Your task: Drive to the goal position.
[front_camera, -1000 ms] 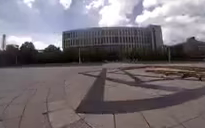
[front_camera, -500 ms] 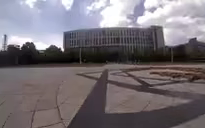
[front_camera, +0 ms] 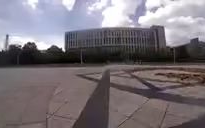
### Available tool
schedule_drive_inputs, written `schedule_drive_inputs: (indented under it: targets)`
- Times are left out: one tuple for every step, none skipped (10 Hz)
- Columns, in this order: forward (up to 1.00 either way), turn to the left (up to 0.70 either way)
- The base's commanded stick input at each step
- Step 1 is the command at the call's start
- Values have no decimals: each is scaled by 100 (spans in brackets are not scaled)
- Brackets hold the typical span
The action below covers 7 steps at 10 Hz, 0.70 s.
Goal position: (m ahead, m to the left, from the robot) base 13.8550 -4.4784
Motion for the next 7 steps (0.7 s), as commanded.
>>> schedule_drive_inputs:
  targets:
    - [70, 2]
    - [70, 2]
    - [70, 2]
    - [70, 1]
    - [70, 0]
    - [70, 0]
    - [70, 0]
